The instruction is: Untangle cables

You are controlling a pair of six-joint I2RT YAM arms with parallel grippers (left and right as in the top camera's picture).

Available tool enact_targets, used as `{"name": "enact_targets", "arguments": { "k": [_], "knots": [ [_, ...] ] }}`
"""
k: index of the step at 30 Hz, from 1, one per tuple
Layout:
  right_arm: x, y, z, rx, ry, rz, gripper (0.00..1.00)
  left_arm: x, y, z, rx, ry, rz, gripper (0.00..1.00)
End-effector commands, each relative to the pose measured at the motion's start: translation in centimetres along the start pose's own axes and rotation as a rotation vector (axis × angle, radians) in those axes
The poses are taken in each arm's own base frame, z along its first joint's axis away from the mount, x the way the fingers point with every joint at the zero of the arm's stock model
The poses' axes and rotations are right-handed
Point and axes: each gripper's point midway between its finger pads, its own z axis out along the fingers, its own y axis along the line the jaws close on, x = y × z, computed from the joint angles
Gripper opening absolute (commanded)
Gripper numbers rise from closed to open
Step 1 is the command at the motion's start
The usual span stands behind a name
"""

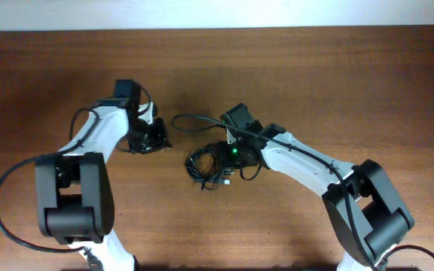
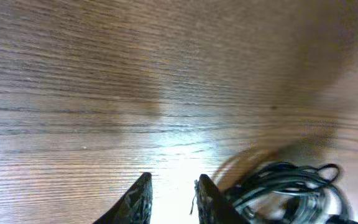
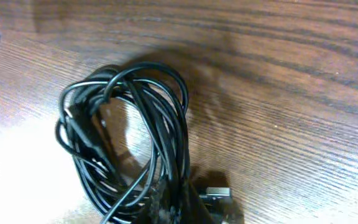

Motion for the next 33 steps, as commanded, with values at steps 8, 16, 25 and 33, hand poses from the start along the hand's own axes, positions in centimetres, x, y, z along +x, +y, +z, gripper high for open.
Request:
{"name": "enact_targets", "arguments": {
  "k": [8, 16, 25, 33],
  "knots": [
    [-1.8, 0.5, -3.7, -0.218, 0.048, 0.081, 0.04, -0.2, -2.6, -0.6, 0.147, 0.006, 0.038, 0.01],
    [1.2, 0.8, -4.7, -0.313, 0.17, -0.064, 0.53, -0.1, -2.7, -0.4, 0.134, 0.008, 0.048, 0.03],
    [2.0, 2.5, -1.2, -0.054, 0.07, -0.328, 0.43, -0.1, -2.5, -0.4, 0.119, 0.006, 0.047, 0.08],
    [1.4, 3.4, 3.1, 0.001, 0.009, -0.411, 0.26, -0.1, -2.5, -0.4, 0.119, 0.005, 0.047, 0.09]
  ]
}}
